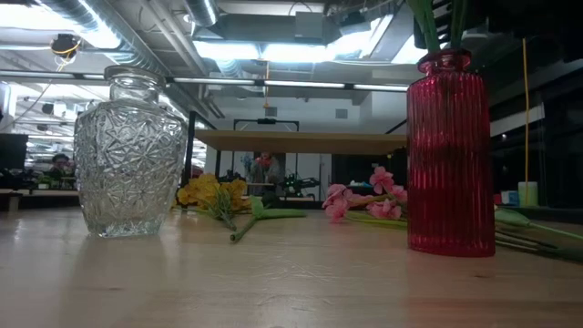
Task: Pick and place flowers into a vace then onto a shelf
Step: Put the white flowers into the red vase
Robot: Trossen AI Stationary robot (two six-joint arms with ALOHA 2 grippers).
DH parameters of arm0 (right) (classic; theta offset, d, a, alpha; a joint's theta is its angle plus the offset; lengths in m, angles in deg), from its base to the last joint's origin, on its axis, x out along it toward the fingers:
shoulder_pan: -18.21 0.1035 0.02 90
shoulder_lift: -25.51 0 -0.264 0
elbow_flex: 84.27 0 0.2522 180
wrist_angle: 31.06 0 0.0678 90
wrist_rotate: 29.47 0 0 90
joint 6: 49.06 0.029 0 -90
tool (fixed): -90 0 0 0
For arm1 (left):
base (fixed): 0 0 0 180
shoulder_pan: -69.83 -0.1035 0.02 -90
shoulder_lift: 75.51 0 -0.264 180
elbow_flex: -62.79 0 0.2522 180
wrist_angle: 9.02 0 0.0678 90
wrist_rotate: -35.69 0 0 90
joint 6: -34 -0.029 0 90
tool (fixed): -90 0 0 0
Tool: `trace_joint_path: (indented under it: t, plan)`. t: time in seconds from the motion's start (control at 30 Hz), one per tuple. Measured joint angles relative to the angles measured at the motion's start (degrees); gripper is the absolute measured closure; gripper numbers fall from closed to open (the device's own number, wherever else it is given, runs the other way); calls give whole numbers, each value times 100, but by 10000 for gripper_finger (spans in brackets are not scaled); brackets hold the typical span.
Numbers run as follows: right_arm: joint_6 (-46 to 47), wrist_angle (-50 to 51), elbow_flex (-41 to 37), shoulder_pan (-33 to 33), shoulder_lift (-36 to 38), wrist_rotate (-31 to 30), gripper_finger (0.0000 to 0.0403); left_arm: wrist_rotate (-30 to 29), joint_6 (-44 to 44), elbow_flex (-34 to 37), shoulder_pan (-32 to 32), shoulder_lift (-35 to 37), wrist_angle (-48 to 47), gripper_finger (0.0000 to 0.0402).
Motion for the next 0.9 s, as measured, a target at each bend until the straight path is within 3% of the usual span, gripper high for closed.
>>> trace_joint_path:
  t: [0.5, 0.9]
  plan:
    - [20, 9, 0, -138, 0, 9, 346, 0, 0, 0, 0, 0, -2, 398]
    - [35, 32, 0, -136, 2, 9, 249, 0, 0, 0, 0, 0, -2, 398]
